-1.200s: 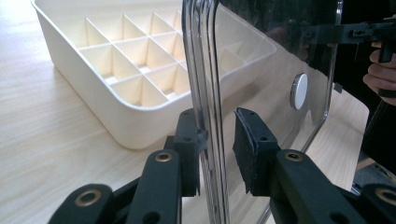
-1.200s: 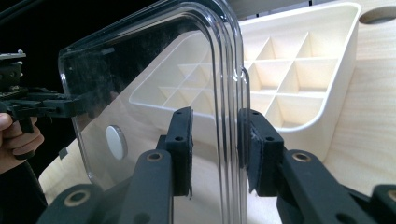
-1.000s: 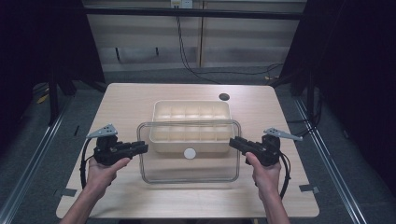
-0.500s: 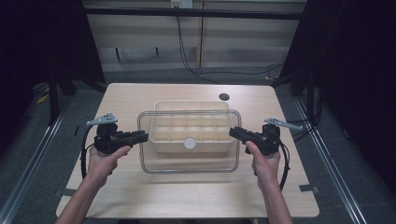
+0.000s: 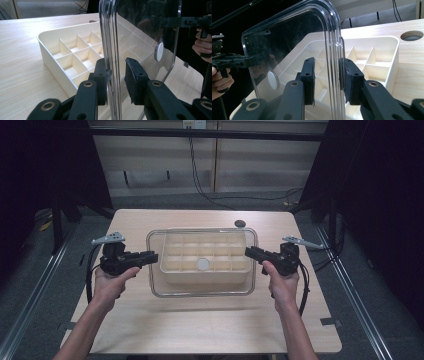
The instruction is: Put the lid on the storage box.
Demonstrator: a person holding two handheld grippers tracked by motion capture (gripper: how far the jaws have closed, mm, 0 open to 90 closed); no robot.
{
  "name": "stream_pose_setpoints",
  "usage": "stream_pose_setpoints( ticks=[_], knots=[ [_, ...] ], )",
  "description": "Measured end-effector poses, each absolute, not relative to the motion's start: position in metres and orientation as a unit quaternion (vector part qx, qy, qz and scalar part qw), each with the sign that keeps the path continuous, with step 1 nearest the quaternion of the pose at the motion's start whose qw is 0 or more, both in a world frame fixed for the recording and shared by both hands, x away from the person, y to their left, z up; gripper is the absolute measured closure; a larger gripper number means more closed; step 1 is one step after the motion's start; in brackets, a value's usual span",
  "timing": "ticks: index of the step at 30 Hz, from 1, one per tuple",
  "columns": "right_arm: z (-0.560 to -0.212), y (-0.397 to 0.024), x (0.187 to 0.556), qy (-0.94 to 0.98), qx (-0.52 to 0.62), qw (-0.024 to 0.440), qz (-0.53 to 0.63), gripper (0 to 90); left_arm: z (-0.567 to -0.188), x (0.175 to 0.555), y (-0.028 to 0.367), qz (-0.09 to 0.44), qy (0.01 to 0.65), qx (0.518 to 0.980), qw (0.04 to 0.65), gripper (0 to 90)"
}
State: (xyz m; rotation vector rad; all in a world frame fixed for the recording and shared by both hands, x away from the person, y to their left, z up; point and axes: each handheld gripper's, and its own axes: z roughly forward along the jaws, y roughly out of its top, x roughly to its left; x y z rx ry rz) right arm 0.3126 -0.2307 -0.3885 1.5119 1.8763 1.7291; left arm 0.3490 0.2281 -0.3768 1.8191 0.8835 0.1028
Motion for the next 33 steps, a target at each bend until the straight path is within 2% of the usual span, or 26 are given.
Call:
stream_pose_setpoints(
  ticks=[33],
  knots=[
    [-0.366, -0.232, 0.352, 0.622, 0.520, 0.098, 0.577, 65.2, -0.359, 0.388, 0.219, 0.058, 0.381, 0.759, 0.525, 70.6]
  ],
)
